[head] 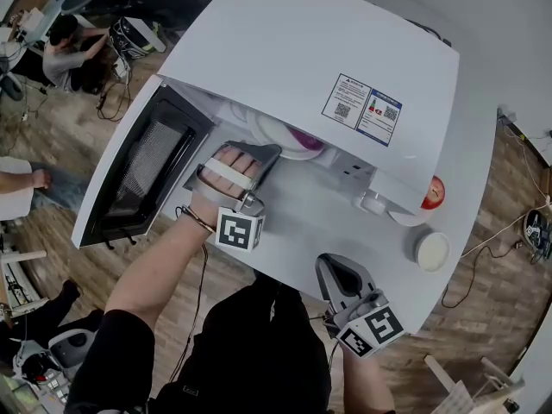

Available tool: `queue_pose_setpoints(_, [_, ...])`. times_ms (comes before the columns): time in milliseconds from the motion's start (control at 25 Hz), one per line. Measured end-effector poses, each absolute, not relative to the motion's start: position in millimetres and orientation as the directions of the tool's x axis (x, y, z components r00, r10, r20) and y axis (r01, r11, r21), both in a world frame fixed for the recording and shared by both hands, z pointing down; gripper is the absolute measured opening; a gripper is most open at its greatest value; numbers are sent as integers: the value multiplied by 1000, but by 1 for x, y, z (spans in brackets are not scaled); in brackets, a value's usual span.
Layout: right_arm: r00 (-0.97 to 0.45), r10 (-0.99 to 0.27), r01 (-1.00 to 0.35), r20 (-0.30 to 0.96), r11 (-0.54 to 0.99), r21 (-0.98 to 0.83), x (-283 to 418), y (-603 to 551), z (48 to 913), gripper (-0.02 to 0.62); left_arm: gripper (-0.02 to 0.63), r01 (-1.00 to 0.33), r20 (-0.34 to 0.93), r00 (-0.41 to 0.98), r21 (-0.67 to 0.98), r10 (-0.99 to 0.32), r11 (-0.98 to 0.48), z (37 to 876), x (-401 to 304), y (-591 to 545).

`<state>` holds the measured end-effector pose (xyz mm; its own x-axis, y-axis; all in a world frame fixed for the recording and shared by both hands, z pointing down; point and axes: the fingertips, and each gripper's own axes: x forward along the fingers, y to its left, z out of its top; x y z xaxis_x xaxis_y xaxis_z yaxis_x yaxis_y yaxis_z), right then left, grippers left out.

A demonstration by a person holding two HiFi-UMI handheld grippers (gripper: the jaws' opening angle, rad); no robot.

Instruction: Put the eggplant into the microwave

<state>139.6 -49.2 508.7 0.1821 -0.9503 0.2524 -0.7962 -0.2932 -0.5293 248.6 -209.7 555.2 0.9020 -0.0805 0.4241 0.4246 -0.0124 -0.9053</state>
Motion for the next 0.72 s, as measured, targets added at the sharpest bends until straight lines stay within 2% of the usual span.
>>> queue_pose_setpoints(360, [194, -946, -786, 259, -308, -536, 143, -45, 510, 18, 17, 469, 468, 876, -883, -114, -23, 562, 261, -219])
queue_pose_setpoints(720, [195, -948, -782, 253, -306, -543, 143, -48, 509, 18, 18, 613, 617, 773, -786, -149, -72, 577, 255, -224])
